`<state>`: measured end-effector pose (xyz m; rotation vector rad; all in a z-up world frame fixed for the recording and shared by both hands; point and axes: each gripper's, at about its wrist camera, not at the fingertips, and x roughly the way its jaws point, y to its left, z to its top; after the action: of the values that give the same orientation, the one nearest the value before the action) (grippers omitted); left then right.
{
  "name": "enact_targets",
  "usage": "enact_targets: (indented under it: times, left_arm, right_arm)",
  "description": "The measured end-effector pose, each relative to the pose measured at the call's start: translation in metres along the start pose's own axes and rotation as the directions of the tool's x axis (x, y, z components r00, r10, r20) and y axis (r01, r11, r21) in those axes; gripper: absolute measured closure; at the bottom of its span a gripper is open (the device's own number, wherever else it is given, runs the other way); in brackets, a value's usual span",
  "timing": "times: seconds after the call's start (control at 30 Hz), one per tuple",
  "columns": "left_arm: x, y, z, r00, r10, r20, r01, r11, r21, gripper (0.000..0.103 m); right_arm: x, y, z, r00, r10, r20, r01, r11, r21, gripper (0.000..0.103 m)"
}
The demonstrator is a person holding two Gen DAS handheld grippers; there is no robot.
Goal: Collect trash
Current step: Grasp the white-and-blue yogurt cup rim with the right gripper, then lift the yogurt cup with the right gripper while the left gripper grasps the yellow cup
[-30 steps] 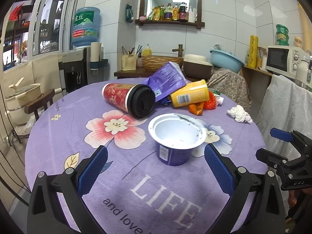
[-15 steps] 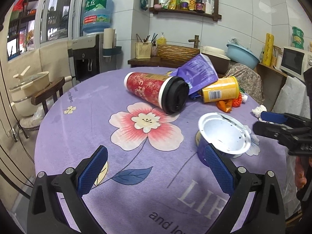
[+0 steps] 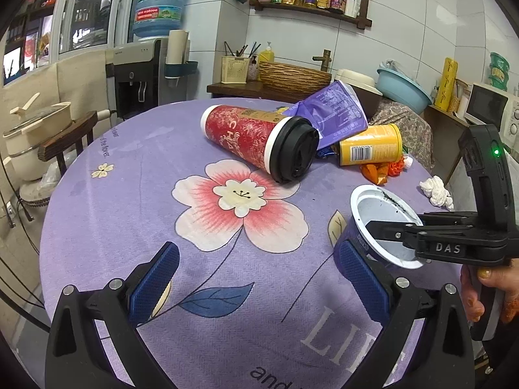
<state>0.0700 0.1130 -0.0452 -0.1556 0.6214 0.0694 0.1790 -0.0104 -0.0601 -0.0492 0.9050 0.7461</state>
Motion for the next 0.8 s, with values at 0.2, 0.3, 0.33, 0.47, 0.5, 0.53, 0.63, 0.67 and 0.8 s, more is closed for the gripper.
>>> enact_targets:
  times: [0.2,0.3,0.33,0.47,0.5,0.53,0.63,0.67,0.8]
  left_arm:
    - [0.007,-0.011,0.017,0.999,-0.037,0.001,0.037,0.998,0.055,0.006]
    - [0.015,-0.021,0.037,0.997,-0.074,0.004,0.073,0.993,0.093,0.006]
    - [0.018,-0.024,0.041,0.997,-0.083,0.004,0.082,0.992,0.098,0.006]
    - [0.033,-0.044,0.070,0.988,-0.153,-0.009,0.154,0.984,0.095,0.006]
    - [0.036,-0.049,0.075,0.985,-0.172,-0.011,0.173,0.981,0.091,0.006]
    - [0.040,-0.056,0.080,0.982,-0.187,-0.012,0.187,0.978,0.091,0.006]
    - [0.054,-0.090,0.091,0.975,-0.219,-0.020,0.220,0.965,0.141,0.006]
    - [0.059,-0.104,0.093,0.973,-0.228,-0.024,0.228,0.957,0.180,0.006]
    - [0.080,-0.160,0.096,0.975,-0.221,-0.030,0.212,0.875,0.435,0.006]
  right_arm:
    - [-0.014,-0.011,-0.006,0.999,0.035,0.042,-0.036,0.999,0.017,0.092]
    - [-0.025,-0.013,-0.012,0.997,0.012,0.072,-0.011,1.000,-0.006,0.092]
    - [-0.027,-0.014,-0.014,0.997,0.006,0.077,-0.006,1.000,-0.008,0.092]
    - [-0.041,-0.022,-0.025,0.994,-0.023,0.111,0.025,1.000,-0.011,0.092]
    - [-0.046,-0.025,-0.027,0.992,-0.039,0.124,0.041,0.999,-0.011,0.092]
    - [-0.050,-0.028,-0.030,0.989,-0.051,0.135,0.053,0.999,-0.009,0.092]
    - [-0.065,-0.042,-0.037,0.984,-0.078,0.159,0.077,0.997,0.014,0.092]
    - [-0.069,-0.047,-0.040,0.983,-0.086,0.163,0.084,0.996,0.020,0.092]
    - [-0.086,-0.064,-0.052,0.976,-0.122,0.181,0.117,0.992,0.043,0.092]
